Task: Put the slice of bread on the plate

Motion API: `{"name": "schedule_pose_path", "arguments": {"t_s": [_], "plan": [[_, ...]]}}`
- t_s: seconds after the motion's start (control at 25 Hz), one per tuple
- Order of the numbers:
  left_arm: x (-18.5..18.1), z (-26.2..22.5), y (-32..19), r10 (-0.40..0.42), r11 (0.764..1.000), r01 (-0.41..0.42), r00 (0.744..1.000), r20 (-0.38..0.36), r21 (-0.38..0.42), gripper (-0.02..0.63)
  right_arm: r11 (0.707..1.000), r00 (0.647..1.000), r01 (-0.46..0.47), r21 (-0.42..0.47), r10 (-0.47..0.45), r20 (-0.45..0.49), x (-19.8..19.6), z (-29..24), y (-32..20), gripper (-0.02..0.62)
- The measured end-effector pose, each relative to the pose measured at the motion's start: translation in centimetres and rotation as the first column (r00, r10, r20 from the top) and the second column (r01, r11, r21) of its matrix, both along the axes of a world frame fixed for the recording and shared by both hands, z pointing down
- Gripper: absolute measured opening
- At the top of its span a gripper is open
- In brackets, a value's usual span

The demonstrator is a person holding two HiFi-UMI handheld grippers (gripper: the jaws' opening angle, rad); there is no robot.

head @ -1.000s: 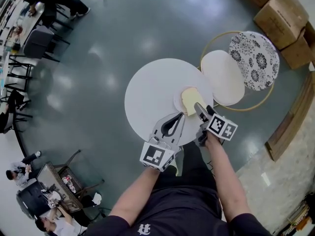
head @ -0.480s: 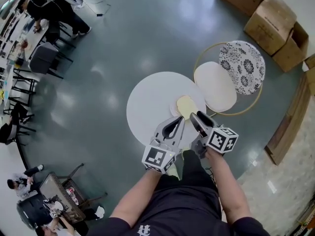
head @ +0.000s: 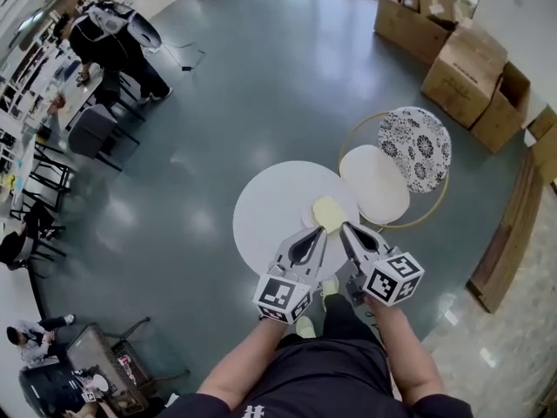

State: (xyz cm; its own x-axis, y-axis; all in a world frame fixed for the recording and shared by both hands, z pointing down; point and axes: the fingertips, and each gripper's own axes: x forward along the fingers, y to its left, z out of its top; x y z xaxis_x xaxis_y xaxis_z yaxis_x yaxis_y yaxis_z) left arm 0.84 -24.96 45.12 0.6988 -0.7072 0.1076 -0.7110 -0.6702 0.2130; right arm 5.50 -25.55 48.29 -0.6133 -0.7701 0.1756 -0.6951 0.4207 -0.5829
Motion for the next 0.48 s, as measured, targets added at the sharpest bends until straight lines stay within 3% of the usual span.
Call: {"name": "schedule_pose_path", "arguments": {"t_s": [0.48], "plan": [[-0.4,-5.7,4.4,0.038,0.998,-0.037,0.999,-0.006,0.058,0.006,0.991,0.997,0.020,0.132,-0.010,-0.075,-1.6,-6.5,3.3,0.006]]}}
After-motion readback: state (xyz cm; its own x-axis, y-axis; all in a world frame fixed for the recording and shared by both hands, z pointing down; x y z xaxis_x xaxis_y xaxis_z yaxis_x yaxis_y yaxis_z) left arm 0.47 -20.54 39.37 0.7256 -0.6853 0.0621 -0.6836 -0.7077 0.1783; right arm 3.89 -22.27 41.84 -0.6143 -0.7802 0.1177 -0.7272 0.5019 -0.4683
